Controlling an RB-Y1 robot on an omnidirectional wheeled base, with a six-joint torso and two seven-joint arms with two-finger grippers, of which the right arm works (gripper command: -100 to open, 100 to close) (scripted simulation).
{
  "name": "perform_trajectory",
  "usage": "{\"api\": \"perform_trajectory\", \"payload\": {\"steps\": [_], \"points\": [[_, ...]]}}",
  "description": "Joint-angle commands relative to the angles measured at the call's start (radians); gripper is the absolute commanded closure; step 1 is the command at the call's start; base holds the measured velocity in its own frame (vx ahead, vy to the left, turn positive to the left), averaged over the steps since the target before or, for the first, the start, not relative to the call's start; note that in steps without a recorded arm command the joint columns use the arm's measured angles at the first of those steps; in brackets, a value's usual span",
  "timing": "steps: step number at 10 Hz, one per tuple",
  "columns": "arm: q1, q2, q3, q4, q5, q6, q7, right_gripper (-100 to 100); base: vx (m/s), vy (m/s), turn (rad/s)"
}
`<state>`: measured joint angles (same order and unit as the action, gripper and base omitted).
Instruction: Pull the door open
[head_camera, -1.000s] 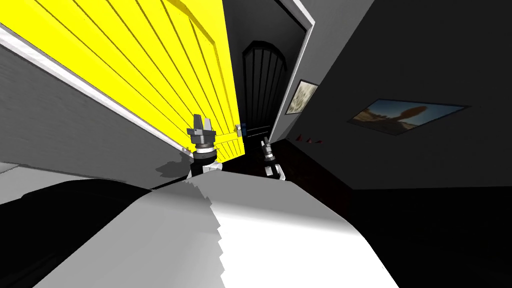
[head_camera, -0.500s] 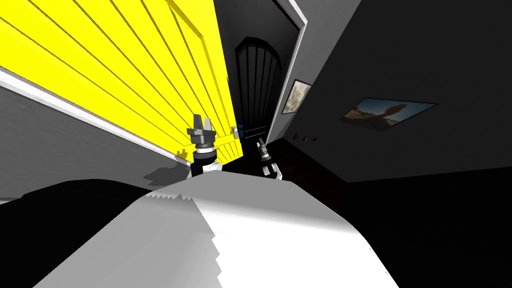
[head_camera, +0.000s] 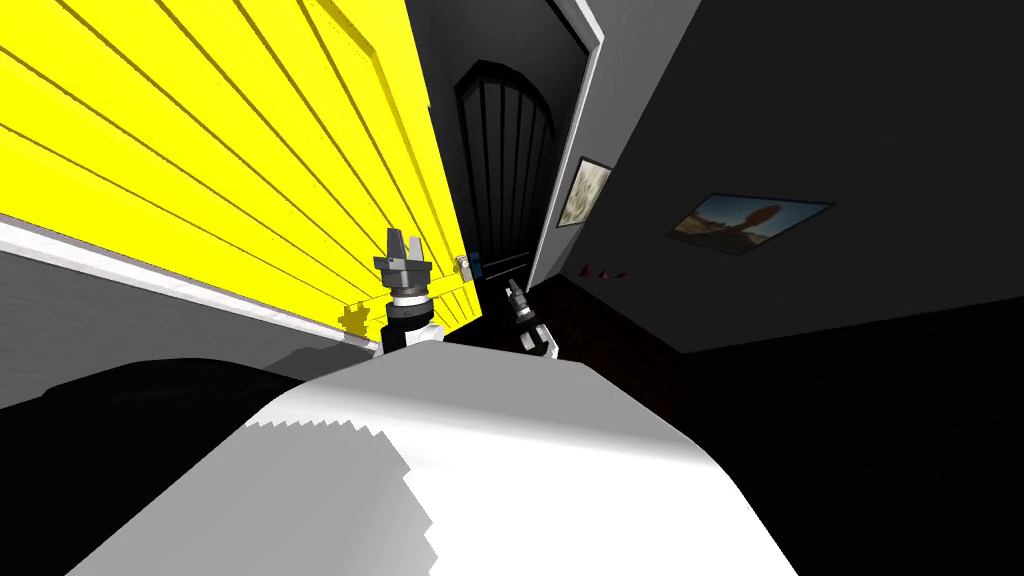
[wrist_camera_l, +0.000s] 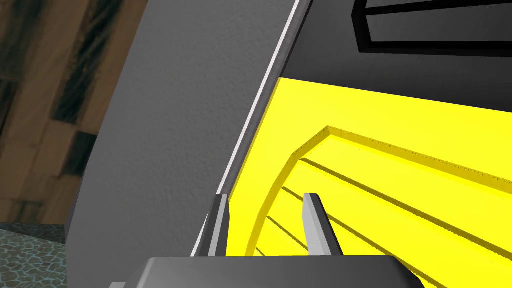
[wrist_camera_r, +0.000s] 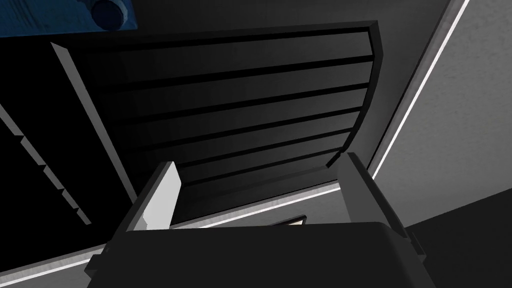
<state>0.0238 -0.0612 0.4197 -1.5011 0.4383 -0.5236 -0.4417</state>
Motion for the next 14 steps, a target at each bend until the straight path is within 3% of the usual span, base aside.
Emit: {"api": "perform_trajectory", "payload": {"steps": [1,14], "points": [[-0.018,0.003,0.016,0.035,0.02,-0.001,-0.024,-100,0.086,0.045,-0.127],[-0.158,0.04,0.141,0.278,0.171,0.013,-0.206,-100,0.081,0.069,-0.133]]}}
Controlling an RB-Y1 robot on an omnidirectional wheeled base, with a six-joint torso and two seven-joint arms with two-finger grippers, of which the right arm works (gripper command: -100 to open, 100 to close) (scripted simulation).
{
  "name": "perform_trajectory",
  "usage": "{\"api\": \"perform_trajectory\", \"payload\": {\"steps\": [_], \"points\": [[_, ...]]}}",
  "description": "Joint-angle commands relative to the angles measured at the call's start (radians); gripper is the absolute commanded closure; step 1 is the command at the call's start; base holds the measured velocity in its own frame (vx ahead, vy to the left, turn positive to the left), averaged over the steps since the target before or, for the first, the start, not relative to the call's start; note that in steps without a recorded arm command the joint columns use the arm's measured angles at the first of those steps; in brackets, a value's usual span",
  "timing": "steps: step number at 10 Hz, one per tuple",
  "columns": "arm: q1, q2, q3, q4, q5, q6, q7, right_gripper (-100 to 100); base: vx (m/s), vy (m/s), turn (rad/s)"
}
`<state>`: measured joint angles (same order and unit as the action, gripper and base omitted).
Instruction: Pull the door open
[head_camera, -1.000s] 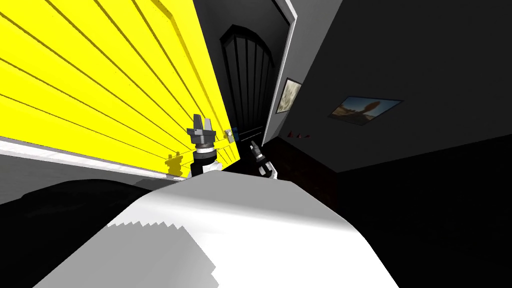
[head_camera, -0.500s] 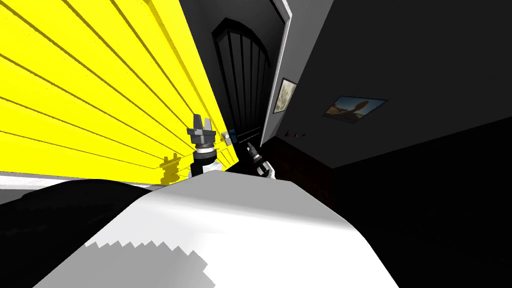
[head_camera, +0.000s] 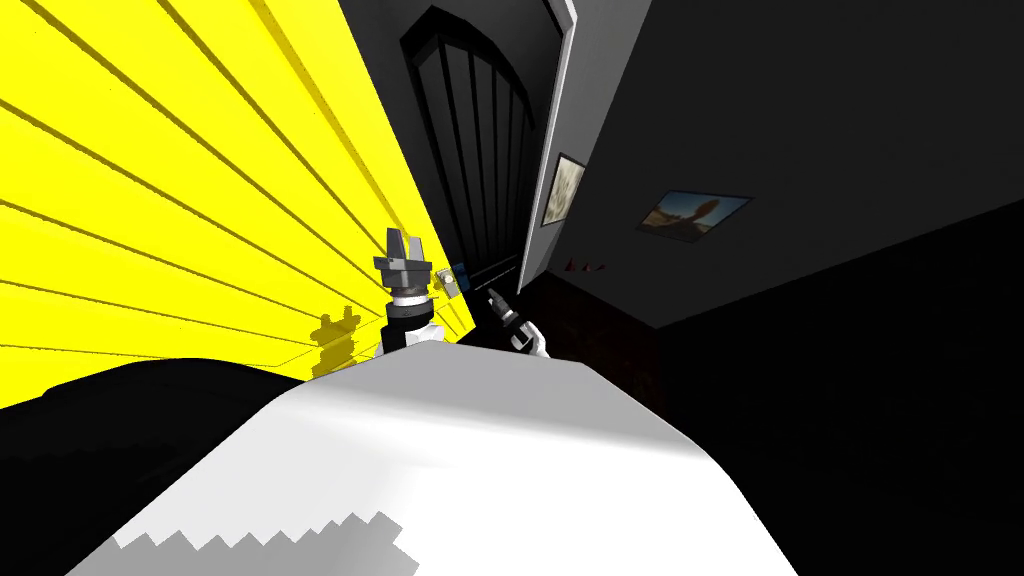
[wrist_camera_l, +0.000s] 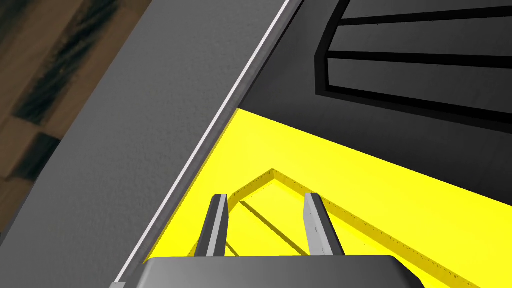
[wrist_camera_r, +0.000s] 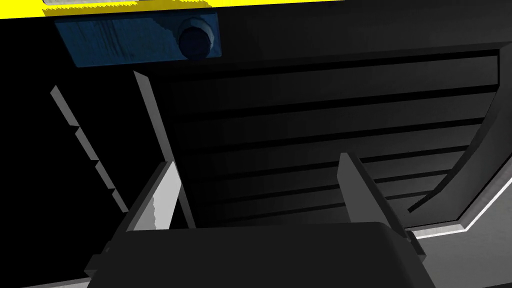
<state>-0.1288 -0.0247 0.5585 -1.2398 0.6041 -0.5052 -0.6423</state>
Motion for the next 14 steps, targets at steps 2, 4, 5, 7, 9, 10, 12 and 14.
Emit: {"api": "perform_trajectory", "payload": {"steps": [2,4,5,7,9,10,12,14], "points": [[-0.03,0.013,0.025,0.059,0.032,-0.004,-0.037,-100,0.084,0.083,-0.136],[-0.047,0.02,0.039,0.087,0.049,-0.002,-0.058,-100,0.091,0.098,-0.122],[-0.054,0.024,0.046,0.099,0.057,-0.001,-0.067,-100,0.07,0.074,-0.098],[-0.073,0.034,0.063,0.132,0.078,0.0,-0.092,-100,0.075,0.095,-0.119],[-0.095,0.047,0.083,0.17,0.102,0.002,-0.121,-100,0.099,0.112,-0.126],[-0.104,0.053,0.092,0.185,0.111,0.003,-0.133,-100,0.115,0.138,-0.137],[-0.12,0.064,0.106,0.211,0.128,0.004,-0.152,-100,0.102,0.137,-0.083],[-0.121,0.045,0.067,0.226,0.103,0.001,-0.124,-100,0.017,0.034,0.102]]}}
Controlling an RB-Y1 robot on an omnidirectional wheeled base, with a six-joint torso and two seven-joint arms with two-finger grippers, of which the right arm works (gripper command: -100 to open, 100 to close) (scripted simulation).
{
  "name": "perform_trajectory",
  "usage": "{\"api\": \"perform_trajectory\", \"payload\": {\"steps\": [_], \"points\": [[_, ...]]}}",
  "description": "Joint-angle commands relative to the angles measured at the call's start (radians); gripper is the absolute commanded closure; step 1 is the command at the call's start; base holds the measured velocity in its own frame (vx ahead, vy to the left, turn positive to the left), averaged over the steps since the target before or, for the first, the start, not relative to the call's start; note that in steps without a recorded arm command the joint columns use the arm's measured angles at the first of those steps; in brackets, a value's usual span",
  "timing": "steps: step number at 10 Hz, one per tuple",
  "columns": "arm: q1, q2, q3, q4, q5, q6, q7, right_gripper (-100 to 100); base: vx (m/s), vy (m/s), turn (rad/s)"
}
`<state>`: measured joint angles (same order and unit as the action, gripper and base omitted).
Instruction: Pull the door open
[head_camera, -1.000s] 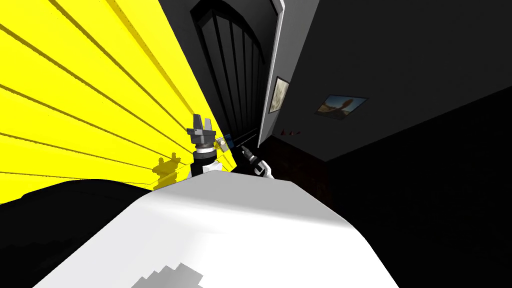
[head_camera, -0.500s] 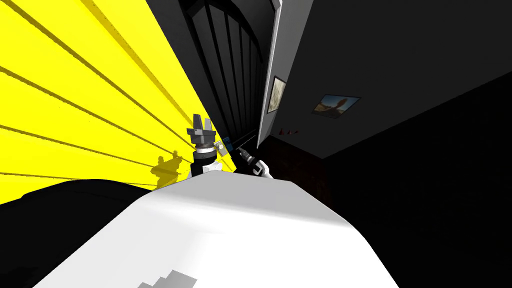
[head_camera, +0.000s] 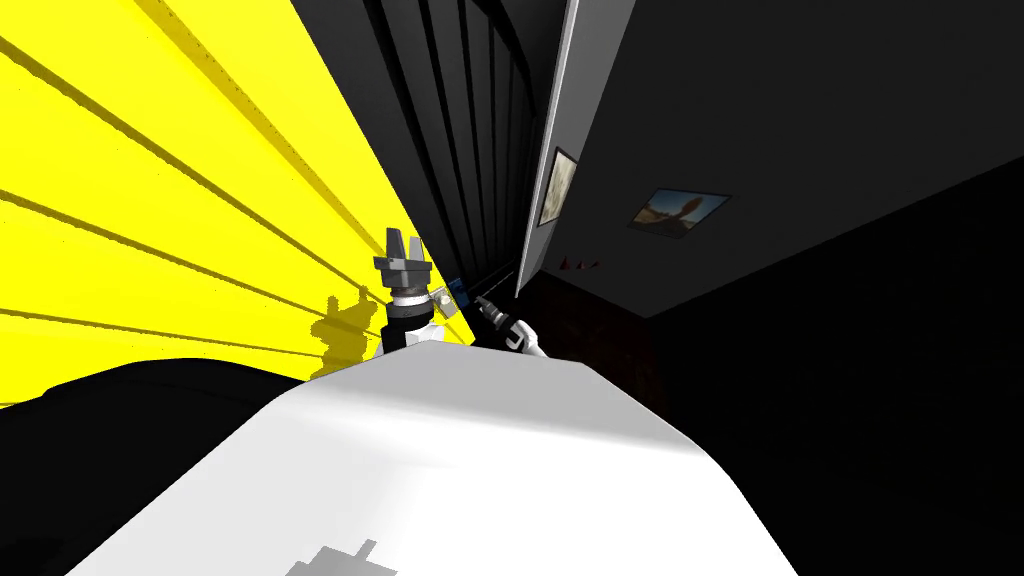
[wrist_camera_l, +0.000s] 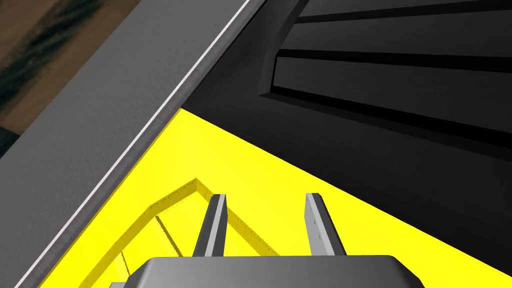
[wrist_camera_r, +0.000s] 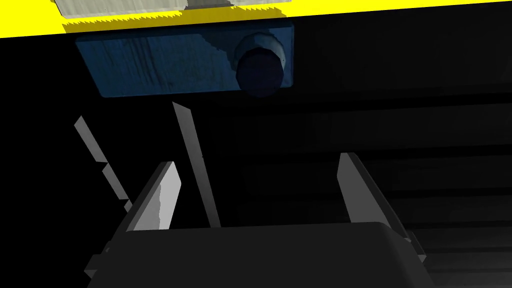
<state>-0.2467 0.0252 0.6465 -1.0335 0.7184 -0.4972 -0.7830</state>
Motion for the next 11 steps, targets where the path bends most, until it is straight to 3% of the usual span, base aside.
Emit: {"api": "perform_trajectory", "payload": {"steps": [1,11], "points": [[-0.004,-0.01,-0.031,0.025,-0.017,-0.007,0.023,-100,-0.038,-0.037,0.143],[-0.033,-0.082,-0.219,0.11,-0.132,0.004,0.147,-100,-0.048,-0.029,0.165]]}}
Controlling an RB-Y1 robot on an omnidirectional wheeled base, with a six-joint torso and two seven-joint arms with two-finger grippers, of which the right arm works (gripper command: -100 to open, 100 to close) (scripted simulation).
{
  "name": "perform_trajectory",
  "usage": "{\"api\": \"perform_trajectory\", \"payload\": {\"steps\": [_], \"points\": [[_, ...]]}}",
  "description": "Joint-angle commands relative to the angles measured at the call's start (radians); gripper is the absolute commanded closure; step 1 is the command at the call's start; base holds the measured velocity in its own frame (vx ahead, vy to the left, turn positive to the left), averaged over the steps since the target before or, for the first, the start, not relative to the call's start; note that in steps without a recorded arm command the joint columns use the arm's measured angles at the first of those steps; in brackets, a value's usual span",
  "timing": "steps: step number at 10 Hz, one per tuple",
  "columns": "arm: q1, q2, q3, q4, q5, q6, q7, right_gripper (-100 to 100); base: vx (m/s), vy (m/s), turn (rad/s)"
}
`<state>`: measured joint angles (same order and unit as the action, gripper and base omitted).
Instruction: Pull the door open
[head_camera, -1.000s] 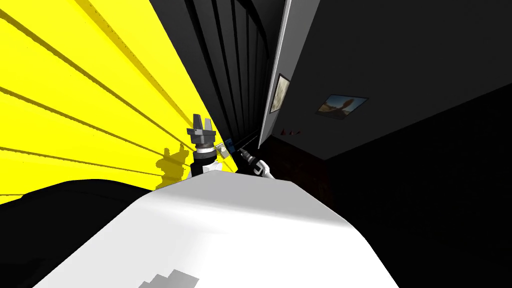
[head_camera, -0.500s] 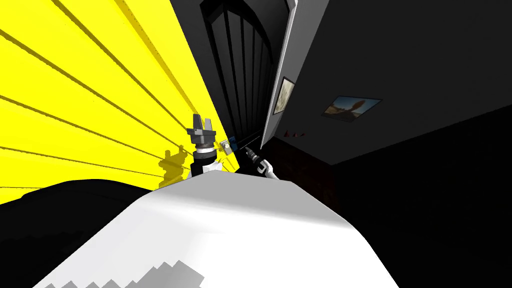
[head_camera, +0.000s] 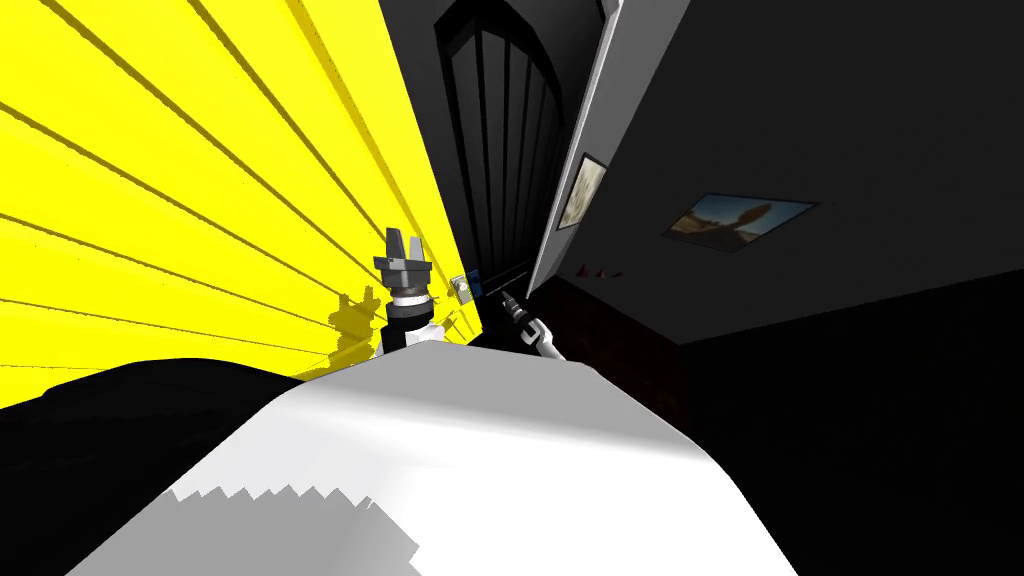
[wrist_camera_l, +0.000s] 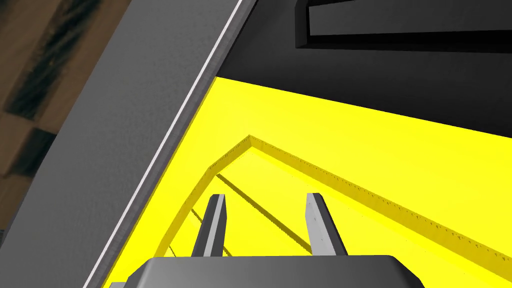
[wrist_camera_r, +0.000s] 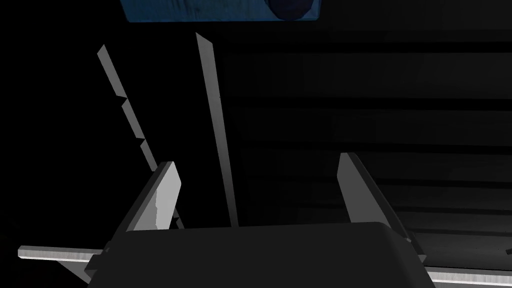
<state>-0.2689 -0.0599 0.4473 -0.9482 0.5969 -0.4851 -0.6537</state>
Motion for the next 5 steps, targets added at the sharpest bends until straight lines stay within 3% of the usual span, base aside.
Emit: {"api": "perform_trajectory", "payload": {"steps": [1,2,3,5], "points": [[-0.014,-0.004,-0.042,0.035,-0.024,-0.007,0.032,-100,-0.047,-0.019,0.202],[-0.018,-0.01,-0.064,0.045,-0.037,-0.005,0.047,-100,-0.046,-0.028,0.174],[-0.018,-0.01,-0.064,0.045,-0.037,-0.005,0.047,-100,-0.028,-0.019,0.073],[-0.027,-0.021,-0.109,0.066,-0.065,-0.003,0.077,-100,-0.026,-0.008,0.181]]}}
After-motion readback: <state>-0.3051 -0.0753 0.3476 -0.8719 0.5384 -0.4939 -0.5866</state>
